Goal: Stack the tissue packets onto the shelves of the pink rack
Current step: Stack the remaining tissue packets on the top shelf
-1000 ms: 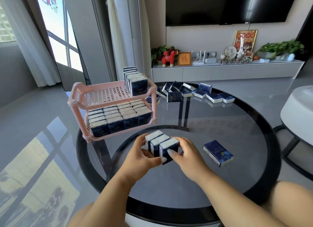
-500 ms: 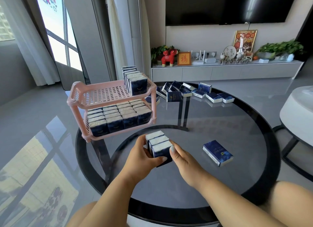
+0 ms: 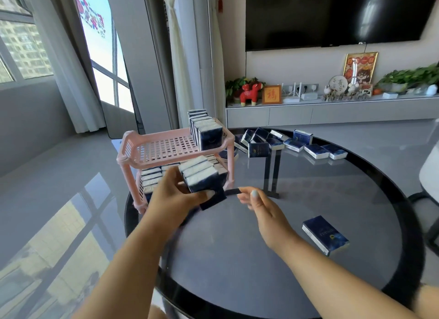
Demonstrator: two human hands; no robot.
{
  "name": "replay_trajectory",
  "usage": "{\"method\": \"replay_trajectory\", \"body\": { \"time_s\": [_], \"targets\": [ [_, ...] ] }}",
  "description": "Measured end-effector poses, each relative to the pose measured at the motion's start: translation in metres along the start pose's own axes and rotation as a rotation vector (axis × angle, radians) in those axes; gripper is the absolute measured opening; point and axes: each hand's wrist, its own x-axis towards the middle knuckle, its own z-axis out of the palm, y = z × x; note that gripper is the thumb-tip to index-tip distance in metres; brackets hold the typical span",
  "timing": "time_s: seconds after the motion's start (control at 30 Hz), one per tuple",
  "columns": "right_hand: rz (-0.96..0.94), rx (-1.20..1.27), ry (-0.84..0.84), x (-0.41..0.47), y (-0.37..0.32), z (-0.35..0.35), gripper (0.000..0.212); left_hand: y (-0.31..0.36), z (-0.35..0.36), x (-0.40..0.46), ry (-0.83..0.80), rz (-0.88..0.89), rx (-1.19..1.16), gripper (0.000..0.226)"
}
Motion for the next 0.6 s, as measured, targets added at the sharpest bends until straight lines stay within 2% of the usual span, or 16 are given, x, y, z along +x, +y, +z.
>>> {"method": "replay_trajectory", "body": {
  "time_s": [0.13, 0.3, 0.37, 0.6],
  "targets": [
    [0.023, -0.069, 0.07, 0.027, 0.0, -0.001, 0.094, 0.038, -0.036, 0.035, 0.032, 0.034, 0.02, 0.055],
    [0.048, -0.163, 0.065, 0.054, 0.001, 0.002, 0.058, 0.057, -0.06, 0.089, 0.08, 0.019, 0.059, 0.062],
    [0.073, -0.219, 0.075, 0.062, 0.009, 0.005, 0.051, 0.055, -0.064, 0.109, 0.096, -0.004, 0.079, 0.062],
    [0.128, -0.397, 0.016, 0.081, 0.042, 0.015, 0.069, 0.029, -0.057, 0.161, 0.061, -0.124, 0.15, 0.046]
  ]
}}
